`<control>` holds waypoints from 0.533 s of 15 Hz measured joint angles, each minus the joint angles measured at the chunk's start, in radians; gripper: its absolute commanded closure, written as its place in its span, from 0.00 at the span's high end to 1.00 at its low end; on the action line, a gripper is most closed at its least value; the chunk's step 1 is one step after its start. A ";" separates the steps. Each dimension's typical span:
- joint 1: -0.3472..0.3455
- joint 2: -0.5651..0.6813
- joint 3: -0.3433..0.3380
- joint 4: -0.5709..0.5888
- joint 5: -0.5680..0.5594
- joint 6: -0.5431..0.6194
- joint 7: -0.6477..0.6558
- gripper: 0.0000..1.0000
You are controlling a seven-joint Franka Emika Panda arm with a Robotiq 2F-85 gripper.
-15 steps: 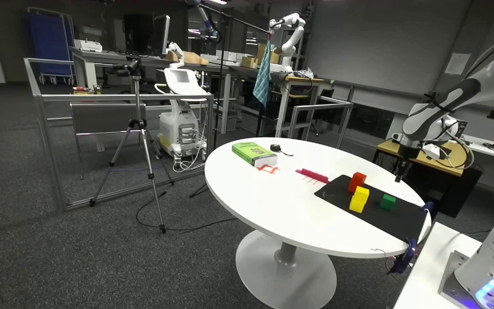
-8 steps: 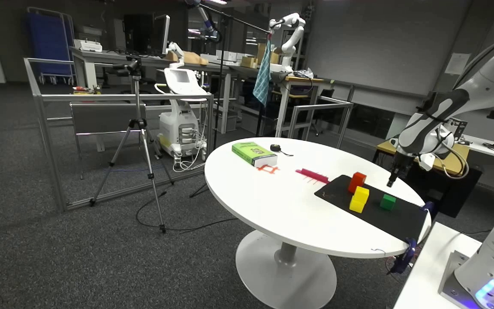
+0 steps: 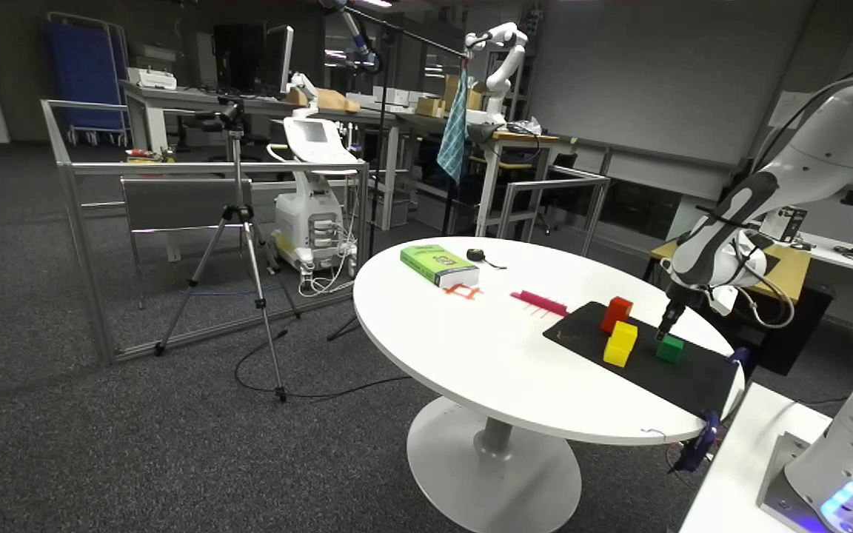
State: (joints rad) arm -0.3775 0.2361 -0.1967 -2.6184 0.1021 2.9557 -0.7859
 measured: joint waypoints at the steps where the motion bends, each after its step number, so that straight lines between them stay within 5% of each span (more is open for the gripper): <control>1: -0.003 0.015 0.010 0.001 0.005 0.008 0.000 1.00; 8: -0.008 0.099 0.001 0.018 -0.010 0.042 0.000 1.00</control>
State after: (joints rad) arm -0.3856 0.3347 -0.1953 -2.6004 0.0917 2.9978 -0.7864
